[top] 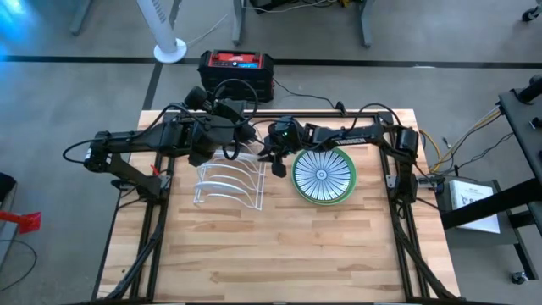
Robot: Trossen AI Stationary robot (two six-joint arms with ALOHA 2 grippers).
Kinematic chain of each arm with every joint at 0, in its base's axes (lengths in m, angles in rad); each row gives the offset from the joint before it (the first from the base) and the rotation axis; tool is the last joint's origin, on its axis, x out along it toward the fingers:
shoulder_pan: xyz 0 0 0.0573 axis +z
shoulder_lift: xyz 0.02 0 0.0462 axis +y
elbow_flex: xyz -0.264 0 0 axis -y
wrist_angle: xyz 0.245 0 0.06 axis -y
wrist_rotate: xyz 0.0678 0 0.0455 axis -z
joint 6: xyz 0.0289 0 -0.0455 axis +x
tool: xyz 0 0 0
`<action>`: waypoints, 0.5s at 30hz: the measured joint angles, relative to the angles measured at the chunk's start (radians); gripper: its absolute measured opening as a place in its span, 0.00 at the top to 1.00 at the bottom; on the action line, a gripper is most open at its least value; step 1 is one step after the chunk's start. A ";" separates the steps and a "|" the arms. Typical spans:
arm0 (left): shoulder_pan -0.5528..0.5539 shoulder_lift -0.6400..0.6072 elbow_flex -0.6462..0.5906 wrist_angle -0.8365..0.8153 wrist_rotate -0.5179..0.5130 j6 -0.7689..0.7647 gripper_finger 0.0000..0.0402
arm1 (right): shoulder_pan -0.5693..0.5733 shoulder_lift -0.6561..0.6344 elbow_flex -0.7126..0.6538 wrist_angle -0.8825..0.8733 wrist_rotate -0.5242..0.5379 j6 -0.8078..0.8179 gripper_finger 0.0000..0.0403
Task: Sort dishes
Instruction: Put the white pattern plate in the dish rack
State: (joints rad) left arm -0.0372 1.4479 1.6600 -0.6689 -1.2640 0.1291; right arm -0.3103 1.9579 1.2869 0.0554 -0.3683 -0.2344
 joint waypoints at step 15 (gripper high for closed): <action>0.000 0.000 0.000 0.000 0.000 0.000 0.29 | 0.001 -0.001 0.000 -0.034 -0.006 0.059 0.60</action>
State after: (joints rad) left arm -0.0372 1.4479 1.6600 -0.6685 -1.2640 0.1290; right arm -0.3096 1.9571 1.2869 0.0218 -0.3748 -0.1754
